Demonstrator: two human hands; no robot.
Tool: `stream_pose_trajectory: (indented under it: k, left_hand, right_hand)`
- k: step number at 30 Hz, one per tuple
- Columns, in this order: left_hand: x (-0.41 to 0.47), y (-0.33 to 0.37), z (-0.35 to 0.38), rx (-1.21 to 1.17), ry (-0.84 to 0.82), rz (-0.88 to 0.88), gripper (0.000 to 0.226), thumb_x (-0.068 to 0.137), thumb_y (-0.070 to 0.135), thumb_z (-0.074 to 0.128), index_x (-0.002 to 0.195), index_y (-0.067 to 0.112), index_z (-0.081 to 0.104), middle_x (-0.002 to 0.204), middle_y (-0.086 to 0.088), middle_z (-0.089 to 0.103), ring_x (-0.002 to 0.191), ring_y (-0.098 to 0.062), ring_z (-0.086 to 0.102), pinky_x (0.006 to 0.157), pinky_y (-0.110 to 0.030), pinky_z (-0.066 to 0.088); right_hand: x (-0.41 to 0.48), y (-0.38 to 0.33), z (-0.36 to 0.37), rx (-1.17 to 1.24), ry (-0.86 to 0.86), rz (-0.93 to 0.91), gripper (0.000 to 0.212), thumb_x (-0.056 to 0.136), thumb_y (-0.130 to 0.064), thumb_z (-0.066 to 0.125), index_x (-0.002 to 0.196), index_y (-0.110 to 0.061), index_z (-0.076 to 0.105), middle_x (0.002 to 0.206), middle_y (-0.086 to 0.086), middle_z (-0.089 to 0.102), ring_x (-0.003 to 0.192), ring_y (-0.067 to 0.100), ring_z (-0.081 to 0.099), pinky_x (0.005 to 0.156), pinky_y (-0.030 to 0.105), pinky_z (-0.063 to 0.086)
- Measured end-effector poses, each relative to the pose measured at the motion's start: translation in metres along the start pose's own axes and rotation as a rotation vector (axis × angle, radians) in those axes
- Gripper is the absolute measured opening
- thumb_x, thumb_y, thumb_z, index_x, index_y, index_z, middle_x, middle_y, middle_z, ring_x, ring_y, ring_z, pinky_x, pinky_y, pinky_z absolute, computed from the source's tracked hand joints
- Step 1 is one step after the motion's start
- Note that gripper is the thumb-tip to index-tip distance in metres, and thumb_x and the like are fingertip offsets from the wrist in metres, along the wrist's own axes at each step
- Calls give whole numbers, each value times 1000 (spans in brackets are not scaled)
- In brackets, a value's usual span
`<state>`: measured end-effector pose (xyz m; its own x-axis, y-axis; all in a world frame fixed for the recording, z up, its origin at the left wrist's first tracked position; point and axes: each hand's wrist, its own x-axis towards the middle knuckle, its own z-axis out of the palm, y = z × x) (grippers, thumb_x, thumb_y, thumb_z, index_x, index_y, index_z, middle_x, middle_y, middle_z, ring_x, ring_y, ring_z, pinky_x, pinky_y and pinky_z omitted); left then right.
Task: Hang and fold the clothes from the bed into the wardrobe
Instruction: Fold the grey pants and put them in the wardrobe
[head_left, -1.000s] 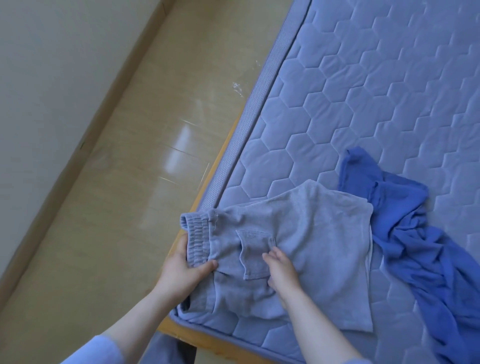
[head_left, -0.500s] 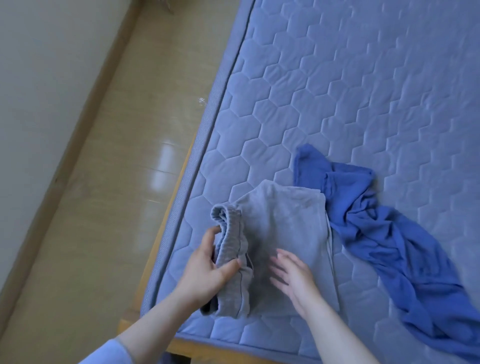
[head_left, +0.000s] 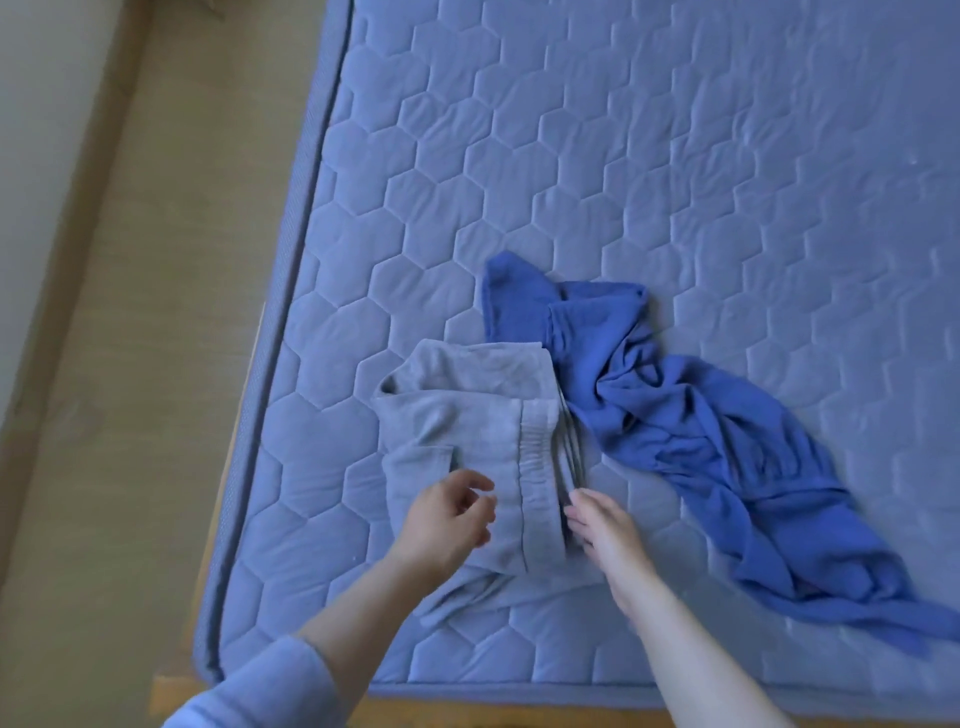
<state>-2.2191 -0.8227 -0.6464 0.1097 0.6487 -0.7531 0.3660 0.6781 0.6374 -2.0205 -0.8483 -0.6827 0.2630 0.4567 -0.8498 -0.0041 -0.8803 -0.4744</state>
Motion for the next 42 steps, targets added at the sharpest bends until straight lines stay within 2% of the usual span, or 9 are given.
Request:
stream_pose_trajectory:
  k: [5, 11, 18, 22, 25, 29, 33, 37, 42]
  left_hand:
    - [5, -28, -12, 198, 288, -73, 9, 86, 18, 59, 77, 20, 57, 65, 0, 61, 61, -17, 57, 55, -29, 43]
    - [21, -61, -33, 114, 370, -331, 49, 83, 30, 73, 120, 7, 50, 102, -11, 62, 90, -26, 59, 72, -30, 41]
    - [35, -73, -27, 56, 271, -365, 53, 84, 35, 73, 124, 9, 50, 116, -8, 61, 106, -26, 59, 84, -32, 45]
    - [39, -75, -24, 34, 259, -388, 43, 86, 36, 70, 114, 9, 51, 110, -7, 59, 101, -26, 57, 83, -34, 46]
    - [41, -77, -23, -15, 277, -402, 37, 86, 35, 70, 105, 8, 53, 103, -8, 60, 95, -25, 57, 78, -34, 46]
    - [40, -72, -20, -191, 261, -398, 36, 83, 39, 73, 108, 17, 59, 105, 1, 64, 97, -18, 59, 76, -30, 46]
    - [33, -60, -16, -301, 269, -368, 36, 83, 37, 72, 112, 20, 58, 108, 2, 65, 97, -17, 62, 81, -33, 50]
    - [17, -41, -25, -316, 284, -321, 37, 83, 34, 72, 113, 25, 54, 108, 4, 64, 98, -18, 61, 88, -38, 51]
    - [-19, -7, -51, -244, 287, -173, 25, 84, 29, 70, 104, 31, 54, 102, 6, 65, 92, -13, 62, 77, -32, 50]
  right_hand:
    - [15, 11, 7, -257, 9, -60, 66, 84, -30, 74, 139, -11, 44, 136, 12, 52, 119, 20, 54, 103, 33, 42]
    - [24, 7, 17, -566, 0, -123, 98, 70, -47, 81, 148, -11, 33, 144, 8, 47, 132, 22, 47, 109, 36, 39]
    - [38, 10, 12, -649, -39, -111, 86, 81, -26, 77, 148, -10, 28, 143, 9, 47, 131, 25, 46, 104, 30, 38]
    - [40, 14, 4, -688, 59, -150, 68, 86, -24, 70, 144, -12, 37, 116, 6, 57, 111, 23, 55, 97, 33, 44]
    - [41, 14, 4, -614, 62, -140, 82, 82, -41, 70, 149, -15, 30, 146, 7, 40, 135, 22, 38, 111, 36, 35]
    - [44, 5, 8, -486, -12, -81, 105, 69, -54, 80, 150, -15, 26, 150, 4, 41, 138, 21, 39, 111, 36, 35]
    - [40, -5, 19, -500, -49, -102, 90, 71, -45, 83, 142, -14, 37, 139, 2, 49, 127, 22, 49, 100, 31, 41]
    - [18, -14, 26, -347, -72, -202, 40, 77, -23, 80, 107, -29, 54, 103, -21, 64, 98, -1, 62, 72, 7, 45]
    - [-31, -39, 25, -236, -80, -316, 38, 79, -9, 74, 107, -32, 60, 101, -17, 71, 93, -4, 65, 83, 18, 50]
